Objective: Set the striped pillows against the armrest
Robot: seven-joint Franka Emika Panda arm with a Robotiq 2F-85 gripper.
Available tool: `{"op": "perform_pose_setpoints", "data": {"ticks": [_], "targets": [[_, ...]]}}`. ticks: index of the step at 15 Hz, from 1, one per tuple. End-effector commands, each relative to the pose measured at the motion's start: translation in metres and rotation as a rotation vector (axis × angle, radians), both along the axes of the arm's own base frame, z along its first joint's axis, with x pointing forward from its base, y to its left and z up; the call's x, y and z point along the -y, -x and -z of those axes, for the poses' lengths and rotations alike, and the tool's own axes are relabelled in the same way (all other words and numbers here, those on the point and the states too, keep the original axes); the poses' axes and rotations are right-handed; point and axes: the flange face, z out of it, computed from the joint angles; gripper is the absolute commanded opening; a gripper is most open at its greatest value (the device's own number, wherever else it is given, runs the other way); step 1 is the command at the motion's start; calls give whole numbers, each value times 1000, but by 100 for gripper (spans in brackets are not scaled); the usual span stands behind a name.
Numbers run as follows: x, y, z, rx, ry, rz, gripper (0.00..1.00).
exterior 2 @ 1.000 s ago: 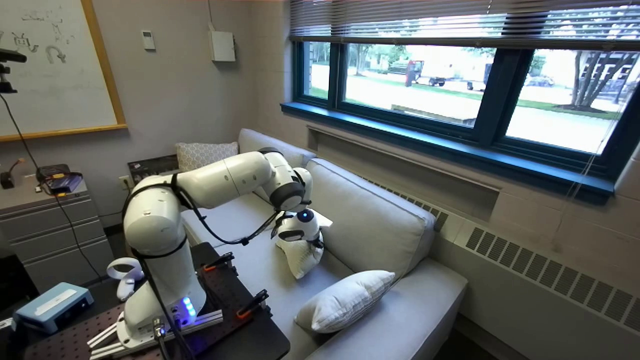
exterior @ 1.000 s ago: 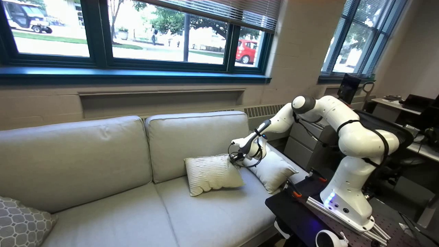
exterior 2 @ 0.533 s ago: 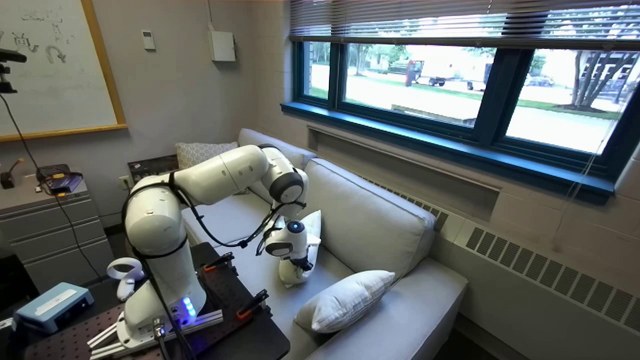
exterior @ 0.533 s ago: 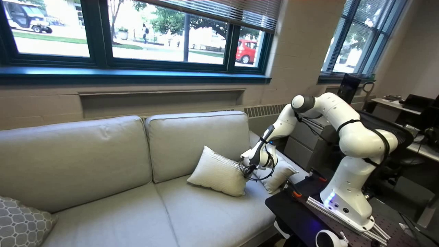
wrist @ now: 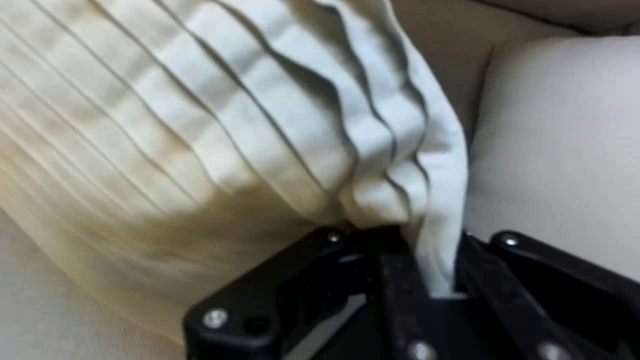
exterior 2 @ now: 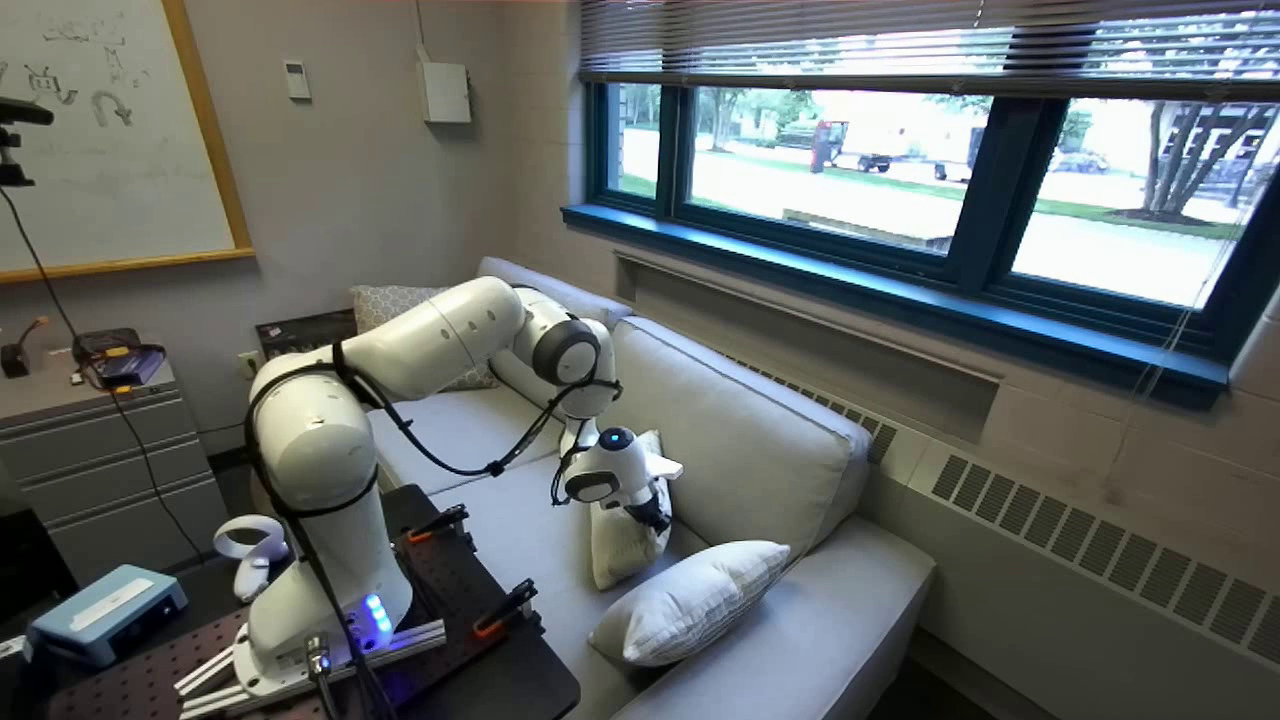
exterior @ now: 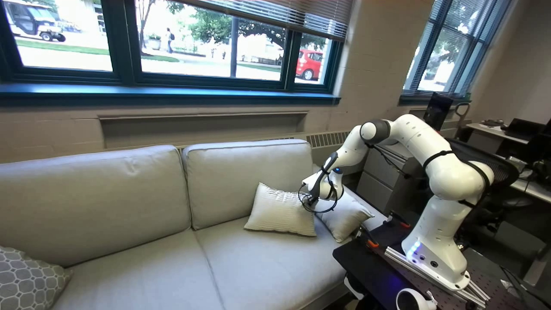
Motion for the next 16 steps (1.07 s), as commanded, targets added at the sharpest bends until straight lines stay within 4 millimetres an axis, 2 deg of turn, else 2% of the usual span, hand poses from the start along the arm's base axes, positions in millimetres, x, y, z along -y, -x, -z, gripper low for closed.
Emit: {"op": "perform_pose_setpoints", "data": {"ticks": [1, 4, 8, 13, 16], "targets": [[9, -32, -12, 83, 2, 93, 10], [18, -43, -13, 110, -29, 151, 10], [29, -54, -3, 137, -74, 202, 10], [32, -57, 18, 168, -129, -33, 10], [38, -33, 31, 195, -186, -193, 10]]}}
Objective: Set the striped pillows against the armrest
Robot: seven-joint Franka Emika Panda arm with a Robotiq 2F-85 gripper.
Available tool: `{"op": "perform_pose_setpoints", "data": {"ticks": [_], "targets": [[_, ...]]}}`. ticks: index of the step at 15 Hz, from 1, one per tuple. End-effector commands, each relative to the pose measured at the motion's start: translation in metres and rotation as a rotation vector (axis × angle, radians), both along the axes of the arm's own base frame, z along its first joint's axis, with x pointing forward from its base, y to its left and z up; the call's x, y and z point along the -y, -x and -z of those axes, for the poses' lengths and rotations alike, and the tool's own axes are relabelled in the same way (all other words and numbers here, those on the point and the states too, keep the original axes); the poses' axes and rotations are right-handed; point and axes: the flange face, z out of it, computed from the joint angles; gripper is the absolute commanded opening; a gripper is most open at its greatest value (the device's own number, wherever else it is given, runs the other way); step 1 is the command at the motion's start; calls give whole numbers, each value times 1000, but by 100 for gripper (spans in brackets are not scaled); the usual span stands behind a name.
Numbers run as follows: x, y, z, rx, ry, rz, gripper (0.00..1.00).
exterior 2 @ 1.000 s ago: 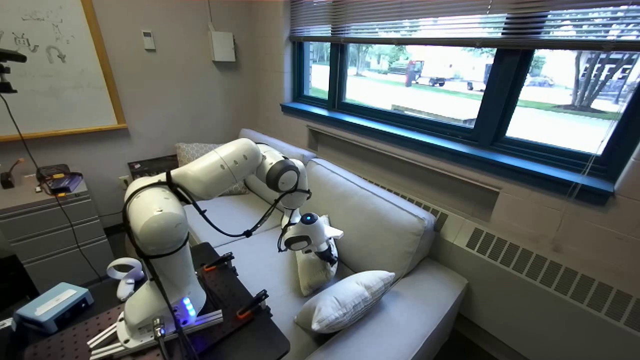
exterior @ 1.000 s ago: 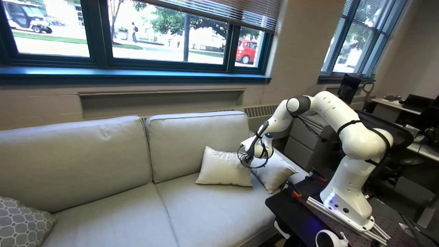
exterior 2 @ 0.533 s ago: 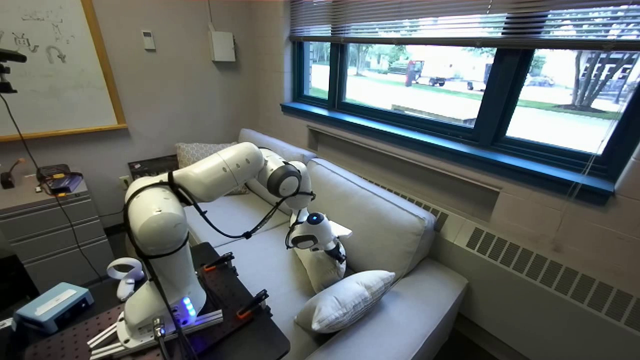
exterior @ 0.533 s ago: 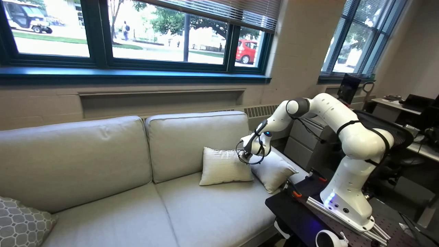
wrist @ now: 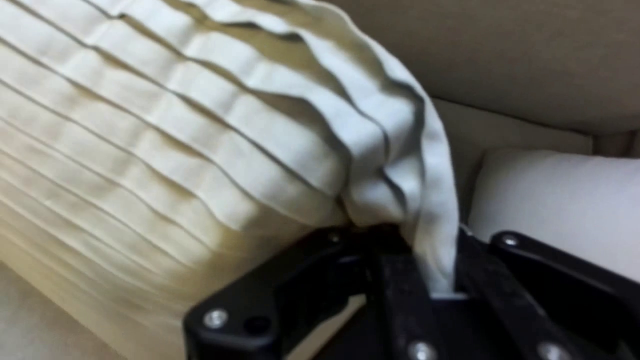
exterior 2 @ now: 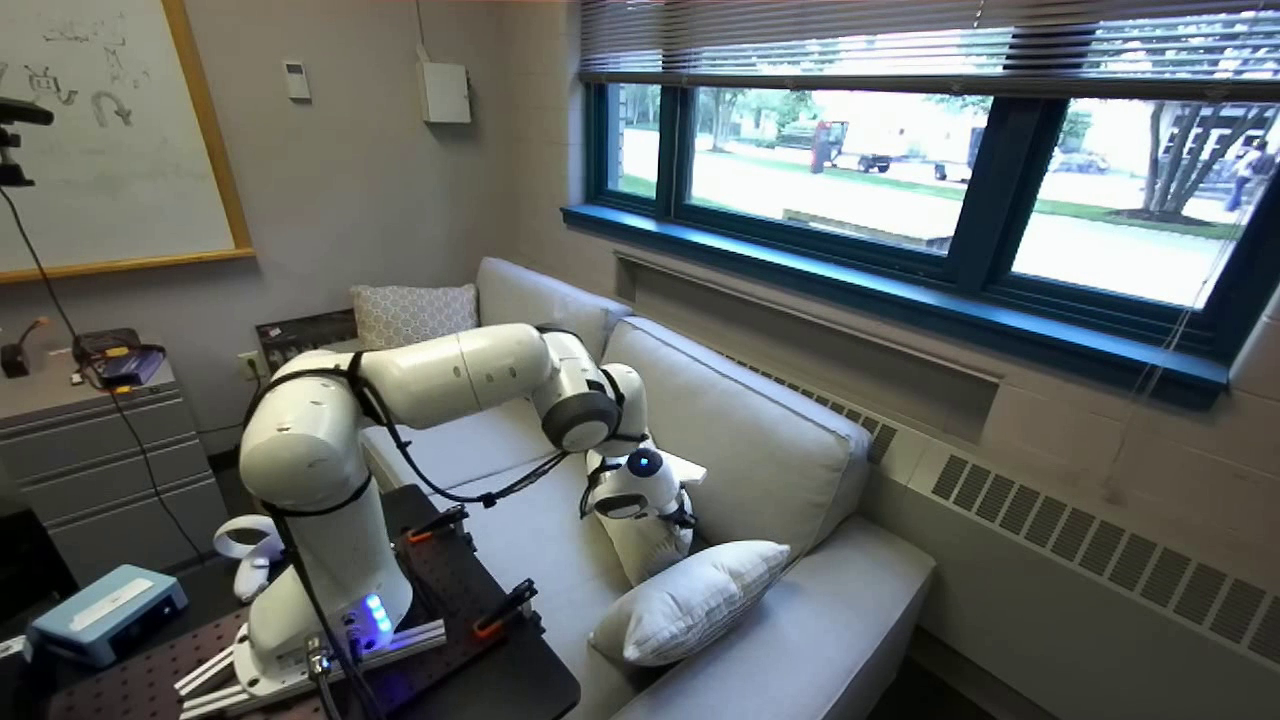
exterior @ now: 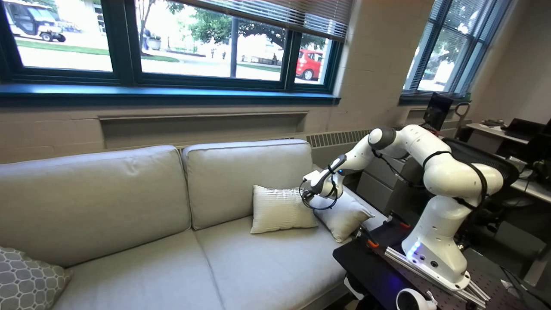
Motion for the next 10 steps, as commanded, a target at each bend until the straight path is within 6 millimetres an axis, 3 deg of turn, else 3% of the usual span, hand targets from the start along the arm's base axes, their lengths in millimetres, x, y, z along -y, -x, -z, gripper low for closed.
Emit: {"op": "perform_pose_setpoints", "data": {"ticks": [1, 3, 4, 8, 10], "targets": [[6, 20, 12, 81, -78, -157, 10], [21, 41, 23, 109, -123, -178, 10], [31, 57, 2, 107, -149, -189, 9], [79, 104, -15, 175, -227, -136, 9], [123, 119, -29, 221, -232, -79, 10]]}}
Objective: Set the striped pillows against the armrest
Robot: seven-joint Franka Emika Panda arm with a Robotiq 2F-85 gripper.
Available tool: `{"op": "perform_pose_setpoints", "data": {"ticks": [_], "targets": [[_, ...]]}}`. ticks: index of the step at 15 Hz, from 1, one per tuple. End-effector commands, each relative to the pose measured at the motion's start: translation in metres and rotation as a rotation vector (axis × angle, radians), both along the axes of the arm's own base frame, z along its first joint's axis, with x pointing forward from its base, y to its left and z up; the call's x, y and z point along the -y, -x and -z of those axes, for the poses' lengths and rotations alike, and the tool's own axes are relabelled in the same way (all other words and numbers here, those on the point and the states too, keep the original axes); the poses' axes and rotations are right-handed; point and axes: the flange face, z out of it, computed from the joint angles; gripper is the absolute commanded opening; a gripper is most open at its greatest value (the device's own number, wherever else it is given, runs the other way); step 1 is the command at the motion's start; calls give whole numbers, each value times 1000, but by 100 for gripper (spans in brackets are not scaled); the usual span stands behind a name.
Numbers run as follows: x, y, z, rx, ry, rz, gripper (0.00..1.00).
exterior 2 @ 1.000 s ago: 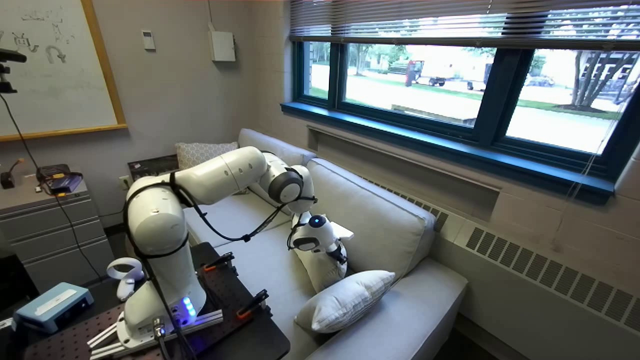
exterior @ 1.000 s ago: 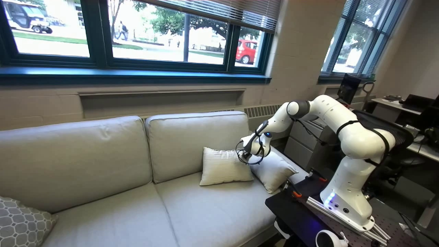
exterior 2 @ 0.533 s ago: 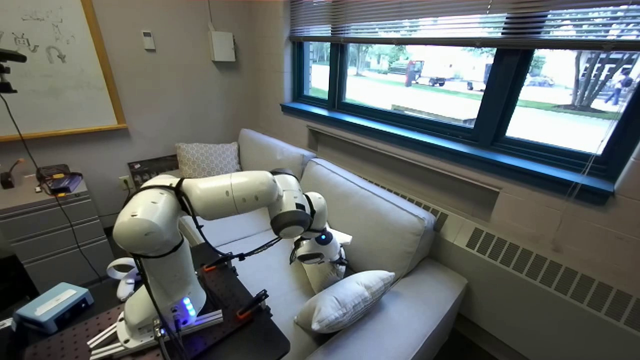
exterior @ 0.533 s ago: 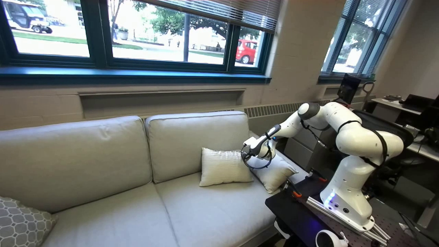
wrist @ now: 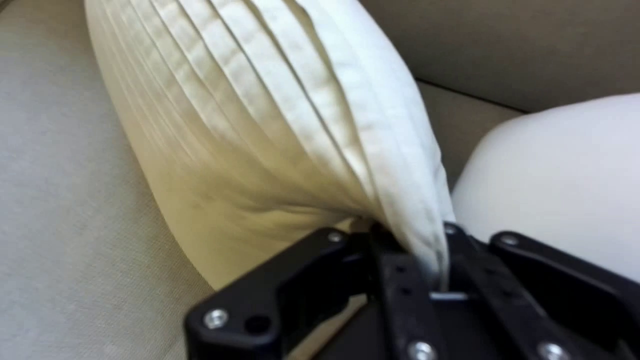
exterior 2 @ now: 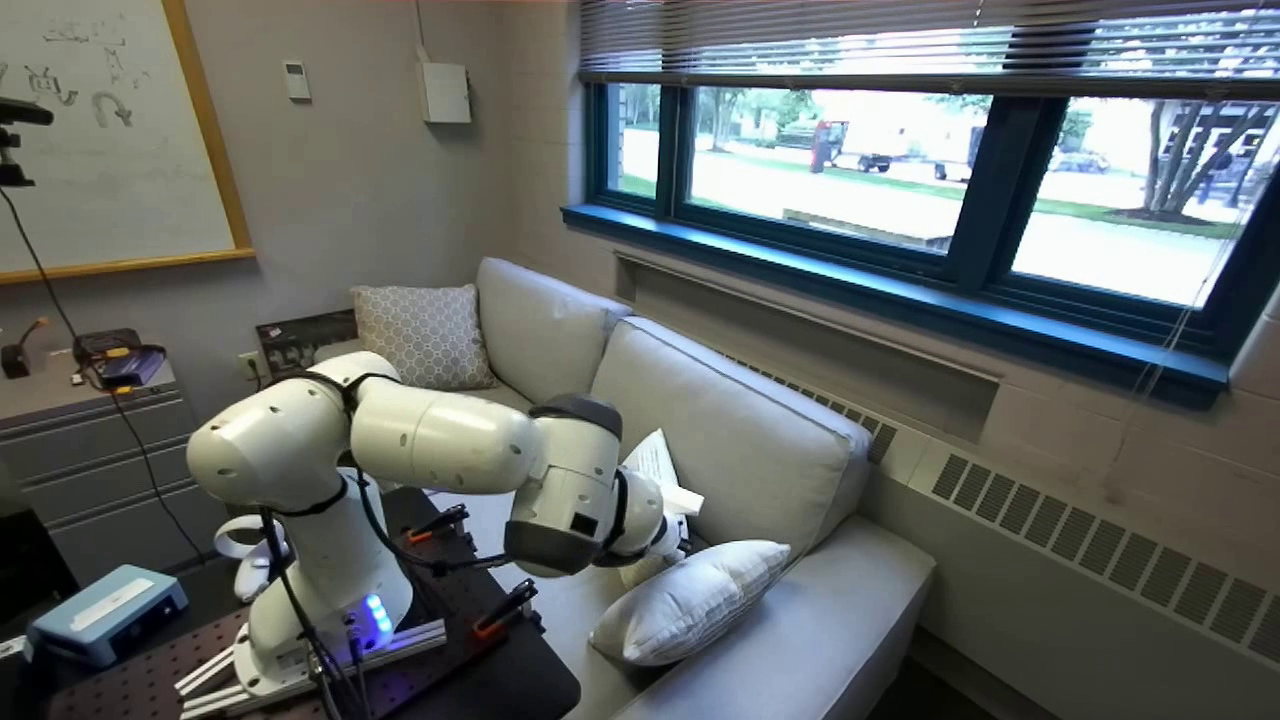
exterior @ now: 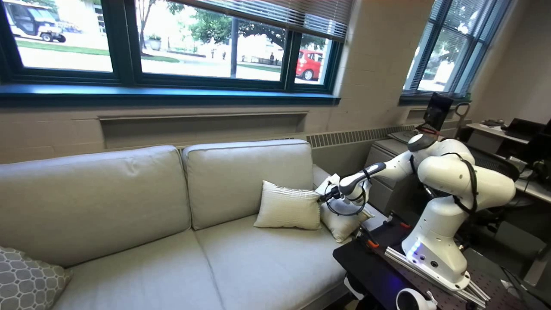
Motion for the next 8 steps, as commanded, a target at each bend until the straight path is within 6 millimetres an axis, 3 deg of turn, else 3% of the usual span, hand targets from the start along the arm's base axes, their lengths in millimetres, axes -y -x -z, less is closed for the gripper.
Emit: {"op": "perform_pose_setpoints", "data": {"ticks": [1, 6, 8], "targets": [[57, 38, -30, 76, -65, 114, 10], [113, 129, -31, 70, -142, 289, 10], [122, 168, -34, 78, -180, 351, 10]]}}
